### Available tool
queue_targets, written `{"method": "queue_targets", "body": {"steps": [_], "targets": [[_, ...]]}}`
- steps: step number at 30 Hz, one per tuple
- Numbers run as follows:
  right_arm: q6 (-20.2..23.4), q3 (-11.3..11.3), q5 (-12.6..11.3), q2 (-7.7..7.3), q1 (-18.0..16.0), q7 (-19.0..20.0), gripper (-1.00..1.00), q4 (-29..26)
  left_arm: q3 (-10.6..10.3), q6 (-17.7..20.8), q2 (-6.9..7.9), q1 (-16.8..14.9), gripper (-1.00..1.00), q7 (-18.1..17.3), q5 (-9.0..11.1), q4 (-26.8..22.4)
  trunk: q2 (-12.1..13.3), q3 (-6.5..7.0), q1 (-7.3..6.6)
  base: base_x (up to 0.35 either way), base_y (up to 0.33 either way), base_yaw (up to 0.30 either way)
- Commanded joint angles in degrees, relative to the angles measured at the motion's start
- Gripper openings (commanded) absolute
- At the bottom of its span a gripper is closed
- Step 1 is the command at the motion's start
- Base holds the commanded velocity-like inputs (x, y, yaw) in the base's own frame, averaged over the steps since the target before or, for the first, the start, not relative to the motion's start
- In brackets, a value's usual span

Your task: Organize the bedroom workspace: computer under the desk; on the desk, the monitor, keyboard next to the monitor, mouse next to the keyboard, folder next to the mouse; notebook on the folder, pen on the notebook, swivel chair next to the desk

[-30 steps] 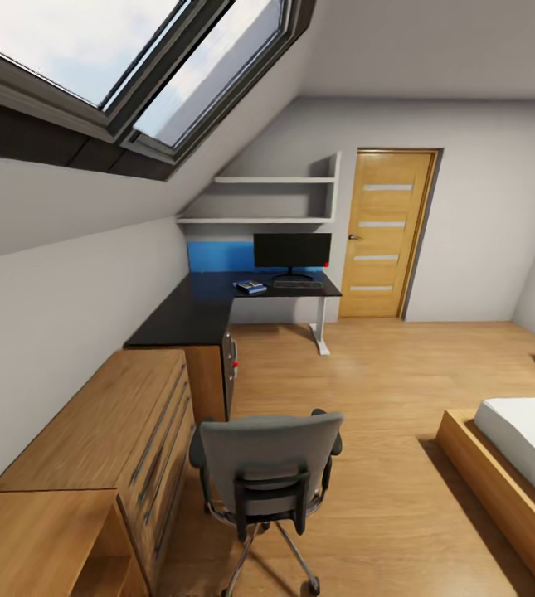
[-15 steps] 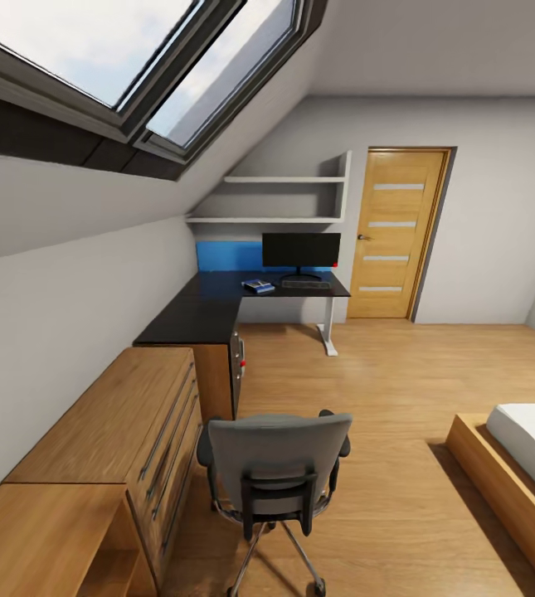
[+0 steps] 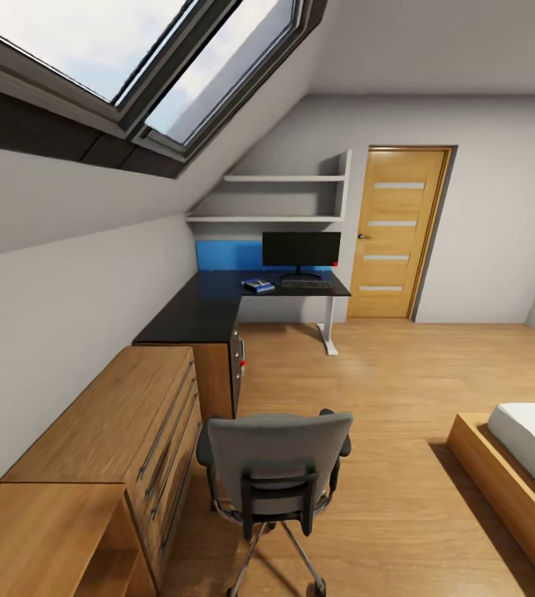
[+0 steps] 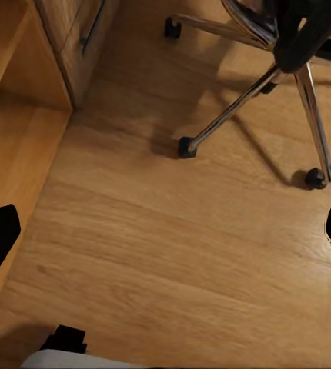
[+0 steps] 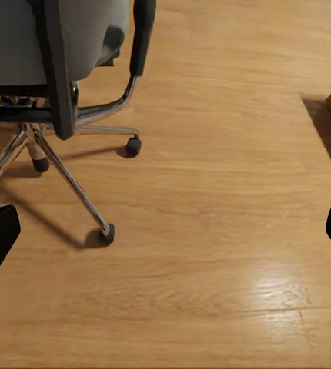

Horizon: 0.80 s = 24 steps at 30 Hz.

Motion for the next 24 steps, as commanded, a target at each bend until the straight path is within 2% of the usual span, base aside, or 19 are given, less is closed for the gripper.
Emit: {"method": "queue_targets", "body": {"steps": [1, 3, 4, 7, 9, 12, 15, 19, 20, 24], "targets": [[1.45, 0.41, -0.38, -0.21, -0.88, -0.34, 1.00, -0.68, -0.46, 1.52, 0.01, -1.36, 1.00, 0.47, 0.51, -0.17, -0.51, -0.30, 0.25, 0.000, 0.000, 0.000], [5.70, -0.45, -0.95, -0.58, -3.58, -0.32, 1.00, -1.76, -0.45, 5.67, -0.04, -4.30, 1.00, 0.58, 0.52, -0.32, -1.32, -0.66, 0.68, 0.000, 0.000, 0.000], [9.46, -1.08, -1.94, -0.76, -6.19, -0.12, 1.00, -2.13, -0.45, 7.76, -0.08, -5.94, 1.00, 0.61, 0.52, -0.38, -1.72, -0.84, 0.90, 0.000, 0.000, 0.000], [13.75, -1.51, -3.89, -1.24, -9.42, 0.08, 1.00, -2.27, -0.43, 9.09, -0.12, -7.06, 1.00, 0.59, 0.49, -0.41, -2.92, -1.38, 1.56, 0.000, 0.000, 0.000], [15.73, -1.74, -6.43, -1.57, -11.17, 0.16, 1.00, -2.27, -0.42, 9.64, -0.14, -7.52, 1.00, 0.52, 0.64, 0.26, -3.72, -1.74, 2.00, 0.000, 0.000, 0.000], [16.25, -1.78, -8.72, -1.68, -11.91, 0.23, 1.00, -2.12, -0.47, 9.61, -0.22, -7.71, 1.00, 0.27, 0.58, 3.25, -4.93, -2.27, 2.66, 0.000, 0.000, 0.000], [13.92, -1.60, -10.13, -1.28, -12.26, 0.28, 1.00, -1.63, -0.49, 9.06, -0.16, -7.81, 1.00, 0.03, 0.46, 6.59, -6.13, -2.81, 3.32, 0.000, 0.000, 0.000], [11.16, -1.58, -10.52, 0.26, -12.35, 0.30, 1.00, 1.11, -0.28, 8.53, 0.04, -7.84, 1.00, -0.04, 0.44, 7.67, -7.73, -3.53, 4.20, 0.000, 0.000, 0.000], [10.54, -1.45, -10.36, 0.72, -12.36, 0.32, 1.00, 2.13, -0.23, 6.53, 0.03, -7.84, 1.00, -0.05, 0.49, 7.86, -8.13, -3.71, 4.42, 0.000, 0.000, 0.000], [10.47, -1.41, -10.29, 0.82, -12.36, 0.30, 1.00, 2.29, -0.30, 5.26, -0.19, -7.84, 1.00, 0.01, 0.55, 7.97, -9.74, -4.43, 5.30, 0.000, 0.000, 0.000]]}}
